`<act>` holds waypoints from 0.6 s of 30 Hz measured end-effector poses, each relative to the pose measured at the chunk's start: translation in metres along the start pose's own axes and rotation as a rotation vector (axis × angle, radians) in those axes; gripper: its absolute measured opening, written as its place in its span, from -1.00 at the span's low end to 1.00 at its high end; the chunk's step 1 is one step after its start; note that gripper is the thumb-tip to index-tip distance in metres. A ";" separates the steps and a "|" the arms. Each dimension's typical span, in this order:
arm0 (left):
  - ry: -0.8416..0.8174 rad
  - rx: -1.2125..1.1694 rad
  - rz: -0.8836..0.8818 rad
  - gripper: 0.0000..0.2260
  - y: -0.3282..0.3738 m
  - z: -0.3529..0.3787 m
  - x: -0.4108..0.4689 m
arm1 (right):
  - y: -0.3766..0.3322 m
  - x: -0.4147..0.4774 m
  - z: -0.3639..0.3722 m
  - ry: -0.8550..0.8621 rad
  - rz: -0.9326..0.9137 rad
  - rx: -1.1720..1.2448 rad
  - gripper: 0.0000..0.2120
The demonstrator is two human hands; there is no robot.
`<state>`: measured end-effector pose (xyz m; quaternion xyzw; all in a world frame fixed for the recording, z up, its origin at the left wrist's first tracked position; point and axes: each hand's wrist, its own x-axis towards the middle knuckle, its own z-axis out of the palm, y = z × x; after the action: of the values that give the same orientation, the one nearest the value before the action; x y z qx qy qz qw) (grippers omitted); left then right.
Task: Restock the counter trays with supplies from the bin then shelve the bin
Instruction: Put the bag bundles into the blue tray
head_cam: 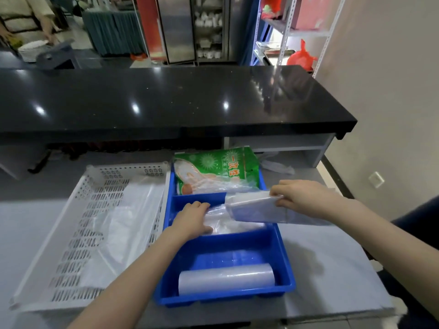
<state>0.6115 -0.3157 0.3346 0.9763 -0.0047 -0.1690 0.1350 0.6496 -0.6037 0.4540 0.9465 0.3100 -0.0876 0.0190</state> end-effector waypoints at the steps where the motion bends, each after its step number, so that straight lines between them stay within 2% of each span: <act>1: 0.004 -0.001 -0.004 -0.26 0.000 -0.002 0.002 | -0.001 0.000 -0.001 0.003 -0.002 -0.013 -0.79; 3: 0.005 -0.035 -0.007 -0.25 -0.001 -0.004 0.007 | -0.002 0.000 -0.004 0.014 -0.009 -0.043 -0.78; 5: -0.029 -0.005 0.003 -0.33 0.001 -0.005 0.009 | -0.003 -0.002 -0.009 0.025 -0.003 -0.060 -0.78; 6: -0.041 0.023 0.016 -0.45 0.003 -0.004 0.009 | -0.003 -0.003 -0.013 0.029 0.006 -0.060 -0.78; 8: -0.022 0.064 0.034 -0.85 0.008 -0.004 0.006 | -0.004 -0.004 -0.020 0.041 0.019 -0.050 -0.77; 10: -0.003 0.058 0.079 -0.76 0.010 -0.007 -0.001 | -0.007 -0.004 -0.026 0.058 0.010 -0.038 -0.77; 13: 0.053 0.007 0.208 -0.85 0.011 -0.013 -0.014 | -0.015 0.004 -0.032 0.110 -0.015 -0.018 -0.78; 15: 0.092 -0.011 0.251 -0.81 0.011 -0.017 -0.027 | -0.023 0.015 -0.033 0.134 -0.027 -0.021 -0.78; 18: 0.248 0.081 0.338 -0.78 0.012 -0.021 -0.046 | -0.037 0.035 -0.032 0.122 -0.059 -0.010 -0.77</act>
<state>0.5759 -0.3190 0.3722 0.9796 -0.1587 -0.0222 0.1215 0.6603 -0.5502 0.4800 0.9405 0.3386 -0.0285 0.0022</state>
